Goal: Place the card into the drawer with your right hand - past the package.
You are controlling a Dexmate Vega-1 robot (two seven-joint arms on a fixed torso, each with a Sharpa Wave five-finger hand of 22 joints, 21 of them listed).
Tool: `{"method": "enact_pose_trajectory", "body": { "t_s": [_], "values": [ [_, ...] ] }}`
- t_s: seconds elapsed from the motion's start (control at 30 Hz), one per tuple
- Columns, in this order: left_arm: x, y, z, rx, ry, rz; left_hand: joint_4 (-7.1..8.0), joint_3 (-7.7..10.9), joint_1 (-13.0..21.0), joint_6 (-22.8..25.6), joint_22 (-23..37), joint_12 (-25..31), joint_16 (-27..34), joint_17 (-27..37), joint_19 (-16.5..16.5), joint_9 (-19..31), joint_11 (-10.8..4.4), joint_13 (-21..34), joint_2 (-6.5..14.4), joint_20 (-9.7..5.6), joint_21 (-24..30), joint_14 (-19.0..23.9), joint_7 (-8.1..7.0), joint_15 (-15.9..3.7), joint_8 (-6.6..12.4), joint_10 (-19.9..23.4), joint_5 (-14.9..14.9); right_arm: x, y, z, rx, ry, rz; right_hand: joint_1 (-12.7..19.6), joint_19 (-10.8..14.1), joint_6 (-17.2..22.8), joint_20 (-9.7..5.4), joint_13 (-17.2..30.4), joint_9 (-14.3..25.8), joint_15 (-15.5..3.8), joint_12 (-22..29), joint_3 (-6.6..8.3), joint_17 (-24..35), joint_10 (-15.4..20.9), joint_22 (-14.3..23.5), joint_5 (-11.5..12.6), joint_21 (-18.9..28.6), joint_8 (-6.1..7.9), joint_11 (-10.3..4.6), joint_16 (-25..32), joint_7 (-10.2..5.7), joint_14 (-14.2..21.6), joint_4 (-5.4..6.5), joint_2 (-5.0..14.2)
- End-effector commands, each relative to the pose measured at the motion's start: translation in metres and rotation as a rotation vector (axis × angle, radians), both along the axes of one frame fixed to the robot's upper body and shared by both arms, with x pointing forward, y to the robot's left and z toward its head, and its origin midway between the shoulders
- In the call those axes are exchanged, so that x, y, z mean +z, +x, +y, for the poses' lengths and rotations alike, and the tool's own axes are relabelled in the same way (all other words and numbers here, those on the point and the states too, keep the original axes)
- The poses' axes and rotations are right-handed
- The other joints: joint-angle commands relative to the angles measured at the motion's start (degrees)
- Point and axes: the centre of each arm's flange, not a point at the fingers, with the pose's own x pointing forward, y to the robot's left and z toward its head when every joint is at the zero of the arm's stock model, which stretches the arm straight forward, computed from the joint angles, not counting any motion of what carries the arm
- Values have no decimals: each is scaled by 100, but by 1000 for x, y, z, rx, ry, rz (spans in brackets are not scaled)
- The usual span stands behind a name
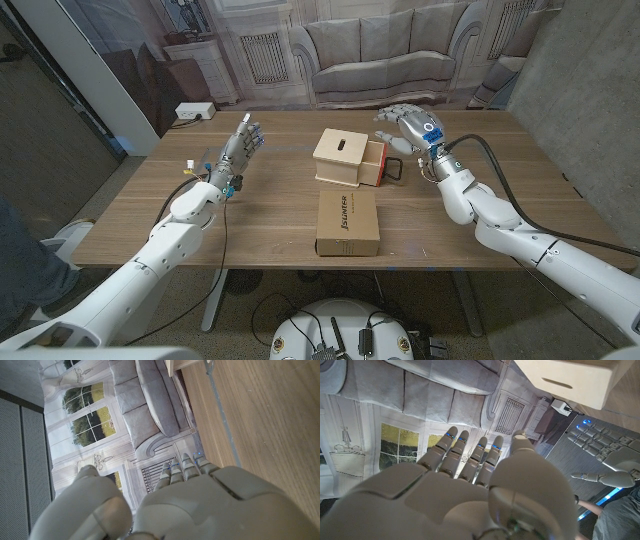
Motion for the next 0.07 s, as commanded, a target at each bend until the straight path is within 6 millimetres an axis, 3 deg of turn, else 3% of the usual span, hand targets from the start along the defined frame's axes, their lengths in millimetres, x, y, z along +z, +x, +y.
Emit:
{"method": "enact_pose_trajectory", "body": {
  "t_s": [0.03,0.07],
  "values": [
    [-1,5,1,-13,16,14,-9,-31,8,35,10,5,6,22,-38,14,-12,26,13,-15,-4,3,12,-6,-2,32,-24,5,-3,5,-4,3,-4,-22,-19,-18,-422,23,9,-694,26,10,14,27,14,15,-3,-16,2,41,16,-18,29,-4],
    [-1,5,1,-12,14,13,-9,-32,8,34,10,6,5,22,-40,14,-11,26,13,-17,-5,2,9,-6,-3,34,-24,6,-3,6,-5,1,-6,-23,-21,-14,-421,23,8,-696,27,10,13,27,14,15,-3,-17,5,42,18,-18,29,-3]
  ]
}}
